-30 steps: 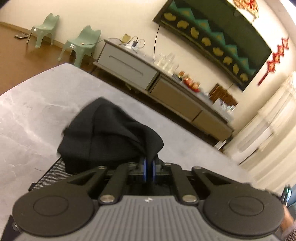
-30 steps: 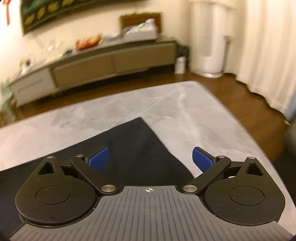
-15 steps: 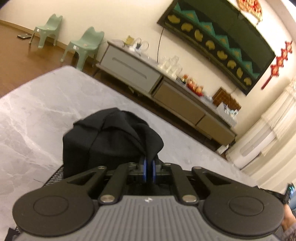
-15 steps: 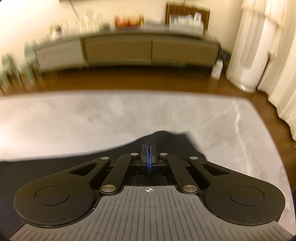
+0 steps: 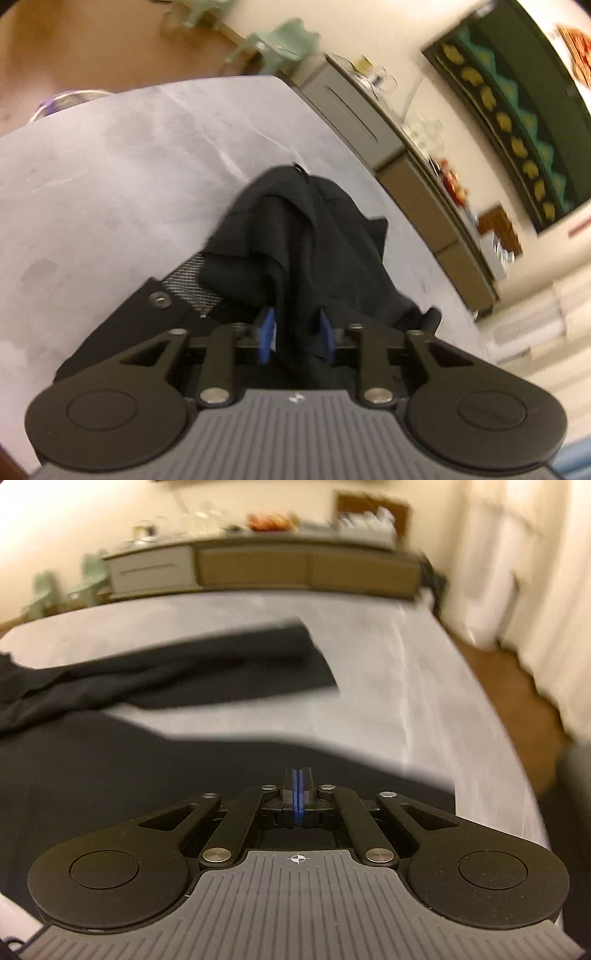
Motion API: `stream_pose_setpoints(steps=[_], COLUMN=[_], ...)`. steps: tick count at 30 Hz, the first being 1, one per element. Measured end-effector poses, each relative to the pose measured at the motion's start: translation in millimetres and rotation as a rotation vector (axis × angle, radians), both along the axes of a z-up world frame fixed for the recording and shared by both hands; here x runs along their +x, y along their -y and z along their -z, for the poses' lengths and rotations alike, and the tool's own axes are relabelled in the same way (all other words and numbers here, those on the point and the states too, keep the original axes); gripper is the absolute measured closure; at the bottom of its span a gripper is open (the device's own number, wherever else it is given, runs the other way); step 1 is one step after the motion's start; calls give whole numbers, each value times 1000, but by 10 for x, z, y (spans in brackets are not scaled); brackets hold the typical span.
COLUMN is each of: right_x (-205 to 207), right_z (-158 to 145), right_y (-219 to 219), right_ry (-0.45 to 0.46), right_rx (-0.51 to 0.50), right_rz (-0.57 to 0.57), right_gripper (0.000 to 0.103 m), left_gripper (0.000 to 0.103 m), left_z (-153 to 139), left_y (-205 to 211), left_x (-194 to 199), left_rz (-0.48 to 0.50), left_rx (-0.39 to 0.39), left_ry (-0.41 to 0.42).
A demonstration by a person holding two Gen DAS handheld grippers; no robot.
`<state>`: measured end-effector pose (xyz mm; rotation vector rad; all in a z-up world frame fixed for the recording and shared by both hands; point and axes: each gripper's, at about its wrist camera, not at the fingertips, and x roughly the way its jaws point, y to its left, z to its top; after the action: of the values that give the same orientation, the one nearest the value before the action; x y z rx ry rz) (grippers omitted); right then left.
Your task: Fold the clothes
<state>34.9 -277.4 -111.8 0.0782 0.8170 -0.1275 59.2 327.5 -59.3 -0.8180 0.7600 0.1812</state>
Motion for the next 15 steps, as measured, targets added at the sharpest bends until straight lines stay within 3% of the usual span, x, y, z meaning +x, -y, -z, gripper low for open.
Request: stream_pose_setpoints(steps=[2, 4, 7, 11, 15], right_x=[29, 167, 527, 1150, 1603], right_z=[-79, -175, -220, 12, 295], right_y=[-20, -79, -127, -22, 165], right_ry=[17, 46, 87, 57, 42], right_rx=[89, 184, 341, 556, 670], right_rz=[45, 70, 123, 273, 440], right_gripper=[78, 44, 20, 19, 19], left_gripper=[53, 49, 42, 29, 29], left_z=[-65, -135, -211, -110, 103], left_y=[-28, -13, 76, 203, 326], left_x=[-87, -136, -105, 97, 393], left_rz=[-38, -61, -58, 2, 28], left_rx=[6, 11, -21, -147, -228], left_ry=[23, 53, 105, 122, 71])
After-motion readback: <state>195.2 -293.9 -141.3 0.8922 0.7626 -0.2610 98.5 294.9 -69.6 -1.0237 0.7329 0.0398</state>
